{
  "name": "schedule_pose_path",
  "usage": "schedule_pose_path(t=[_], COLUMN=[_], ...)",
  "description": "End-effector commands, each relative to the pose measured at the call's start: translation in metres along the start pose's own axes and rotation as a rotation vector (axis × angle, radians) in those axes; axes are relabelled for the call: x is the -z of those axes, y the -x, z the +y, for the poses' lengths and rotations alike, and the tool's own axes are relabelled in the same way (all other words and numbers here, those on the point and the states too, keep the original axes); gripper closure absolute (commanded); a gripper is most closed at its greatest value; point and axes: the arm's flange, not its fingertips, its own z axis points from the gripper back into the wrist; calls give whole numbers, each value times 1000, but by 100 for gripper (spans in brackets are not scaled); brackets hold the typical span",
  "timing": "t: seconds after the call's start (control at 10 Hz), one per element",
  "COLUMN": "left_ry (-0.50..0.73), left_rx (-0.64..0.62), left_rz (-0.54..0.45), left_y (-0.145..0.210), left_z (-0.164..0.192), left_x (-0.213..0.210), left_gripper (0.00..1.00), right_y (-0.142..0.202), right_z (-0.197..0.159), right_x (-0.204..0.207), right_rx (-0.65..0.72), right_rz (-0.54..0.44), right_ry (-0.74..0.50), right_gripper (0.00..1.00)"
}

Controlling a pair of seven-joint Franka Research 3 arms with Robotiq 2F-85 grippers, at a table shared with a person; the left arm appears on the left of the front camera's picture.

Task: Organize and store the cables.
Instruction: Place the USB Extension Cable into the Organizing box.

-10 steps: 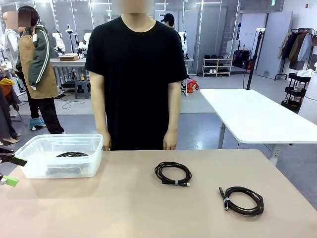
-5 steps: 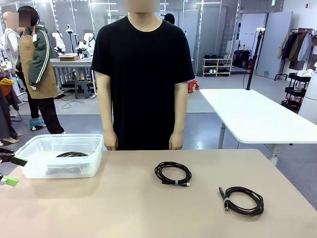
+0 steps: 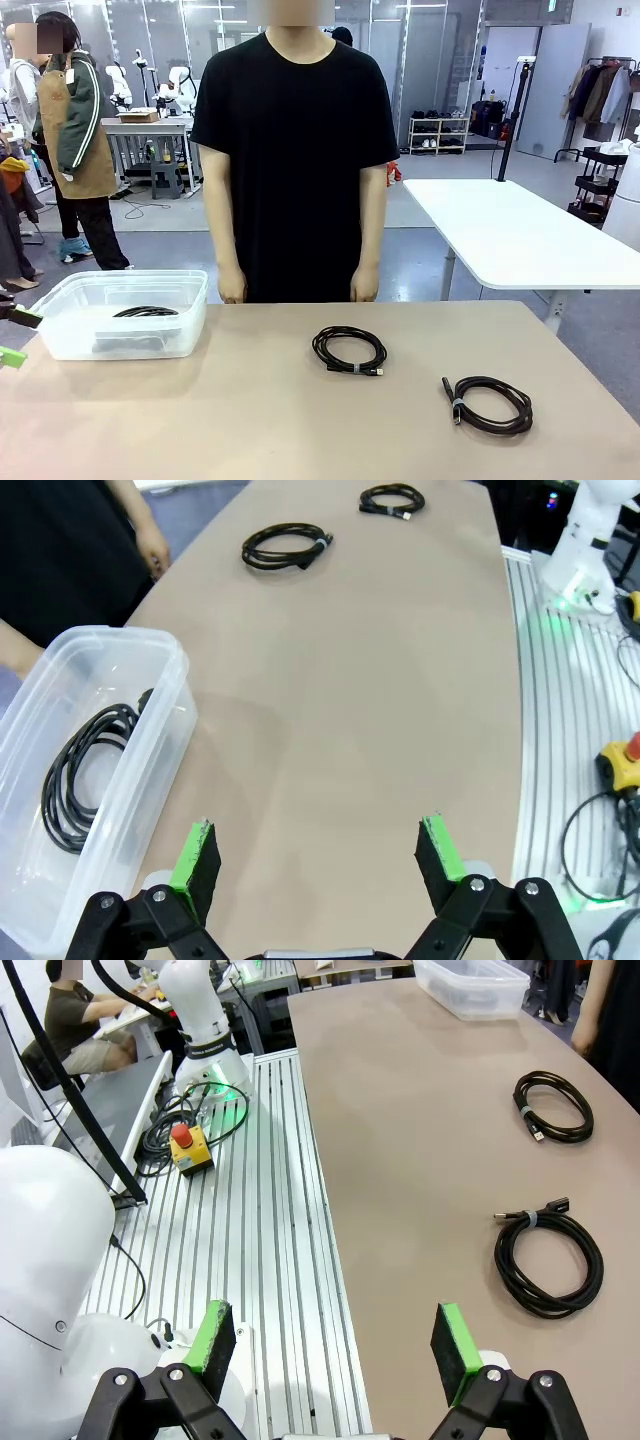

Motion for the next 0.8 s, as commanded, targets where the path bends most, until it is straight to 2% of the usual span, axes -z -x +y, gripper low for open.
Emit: schedule_pose_path(t=[0.0,0.2,0.5,0.7], left_ry=[63,127,123,58], left_rx=[0,44,130,157], left_rz=[100,185,341,535], left_y=[-62,-133,-245,-311], left_z=[-10,-21,-41,-57], left_x=[28,58,119,169], left_gripper=[0,0,0,0], right_y=[2,2,2,2], right_z=[1,1,1,1], right_x=[-2,-2,-2,-2], right_rx=[-5,-5,-5,-5], right_rz=[-8,-8,-8,-8], right_ry=[8,8,8,8], right_gripper=[0,0,0,0])
